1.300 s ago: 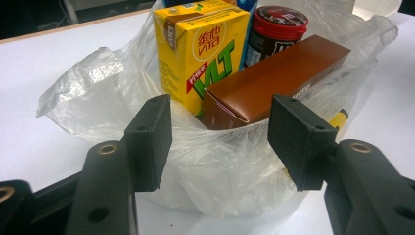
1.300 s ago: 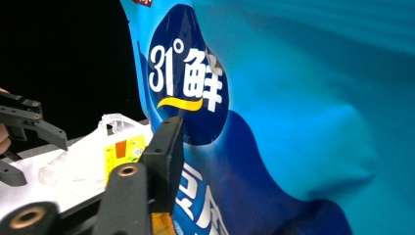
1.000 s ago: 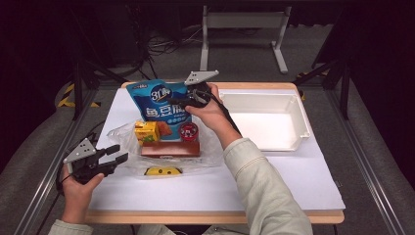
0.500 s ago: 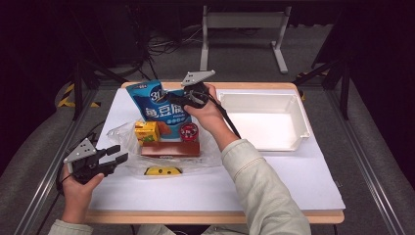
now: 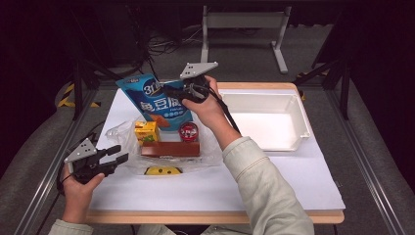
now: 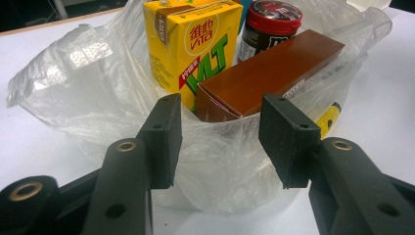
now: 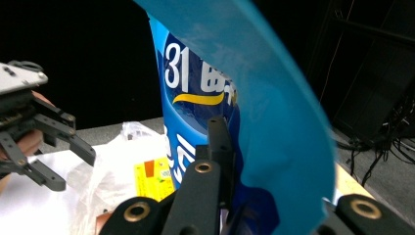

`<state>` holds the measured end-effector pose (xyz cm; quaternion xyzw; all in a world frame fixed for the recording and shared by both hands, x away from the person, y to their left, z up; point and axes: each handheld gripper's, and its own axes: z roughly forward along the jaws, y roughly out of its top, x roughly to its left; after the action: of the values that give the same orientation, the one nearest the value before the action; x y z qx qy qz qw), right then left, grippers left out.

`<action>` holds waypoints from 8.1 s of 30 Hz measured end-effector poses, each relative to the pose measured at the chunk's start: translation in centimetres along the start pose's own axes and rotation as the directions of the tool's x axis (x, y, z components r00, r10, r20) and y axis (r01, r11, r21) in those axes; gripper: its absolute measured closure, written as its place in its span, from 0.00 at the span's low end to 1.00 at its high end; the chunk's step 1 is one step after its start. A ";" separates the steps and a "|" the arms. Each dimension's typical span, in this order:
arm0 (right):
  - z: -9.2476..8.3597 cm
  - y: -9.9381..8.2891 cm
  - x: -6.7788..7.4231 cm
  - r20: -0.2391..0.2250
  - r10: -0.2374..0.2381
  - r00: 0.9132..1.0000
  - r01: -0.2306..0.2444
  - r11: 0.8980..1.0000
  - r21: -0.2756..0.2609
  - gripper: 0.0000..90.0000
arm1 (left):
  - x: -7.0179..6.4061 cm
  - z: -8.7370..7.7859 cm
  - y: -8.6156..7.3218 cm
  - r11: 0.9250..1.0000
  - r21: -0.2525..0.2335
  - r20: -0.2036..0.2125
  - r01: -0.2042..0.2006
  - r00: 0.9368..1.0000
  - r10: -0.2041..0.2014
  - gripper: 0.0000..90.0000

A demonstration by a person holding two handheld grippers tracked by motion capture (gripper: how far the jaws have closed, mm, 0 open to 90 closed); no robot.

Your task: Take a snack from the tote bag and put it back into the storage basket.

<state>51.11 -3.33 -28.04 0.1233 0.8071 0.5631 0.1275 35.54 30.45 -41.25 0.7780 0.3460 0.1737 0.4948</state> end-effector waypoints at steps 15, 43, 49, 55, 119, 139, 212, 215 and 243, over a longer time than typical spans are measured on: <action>-1.3 2.7 0.9 0.007 -0.052 0.999 0.052 0.998 -0.028 1.00 | 0.2 0.1 -0.2 1.000 0.009 -0.004 0.009 1.000 -0.009 0.56; -8.7 4.0 -0.2 0.055 -0.018 0.998 0.021 0.998 -0.061 1.00 | 0.3 0.1 -0.3 1.000 0.008 -0.032 0.012 0.999 -0.011 0.50; -10.4 3.5 -0.9 0.080 -0.003 0.997 0.008 0.998 -0.065 1.00 | 0.3 0.1 -0.3 1.000 0.006 -0.034 0.015 0.999 -0.015 0.49; -12.0 3.2 -1.5 0.112 0.006 0.994 0.001 0.998 -0.065 1.00 | 0.3 0.1 -0.3 1.000 0.006 -0.034 0.014 0.999 -0.014 0.49; -23.1 -5.8 -9.7 0.390 0.188 0.901 -0.173 0.982 -0.073 1.00 | 0.2 0.0 -0.3 0.999 0.014 -0.029 0.031 0.999 -0.031 0.49; -21.3 -9.4 -11.0 0.403 0.239 0.884 -0.234 0.970 -0.062 1.00 | 0.2 0.1 -0.4 0.999 0.020 -0.026 0.028 0.999 -0.028 0.49; -23.2 -5.3 -3.2 0.434 0.063 0.899 -0.053 0.998 -0.034 0.78 | 0.1 0.5 -0.5 0.999 0.039 -0.032 0.036 0.999 -0.035 0.49; -22.7 -6.1 -2.6 0.408 0.053 0.911 -0.064 0.998 0.014 0.92 | 0.1 0.5 -0.5 0.999 0.038 -0.033 0.035 0.999 -0.034 0.49; -20.0 -14.4 -3.3 0.395 0.168 0.903 -0.249 0.954 0.165 1.00 | 0.1 0.5 -0.5 0.999 0.041 -0.038 0.032 0.999 -0.030 0.49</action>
<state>46.49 -26.89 -34.70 0.3278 0.8049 0.4503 0.2048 35.77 30.36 -41.91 0.7793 0.3706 0.1733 0.4746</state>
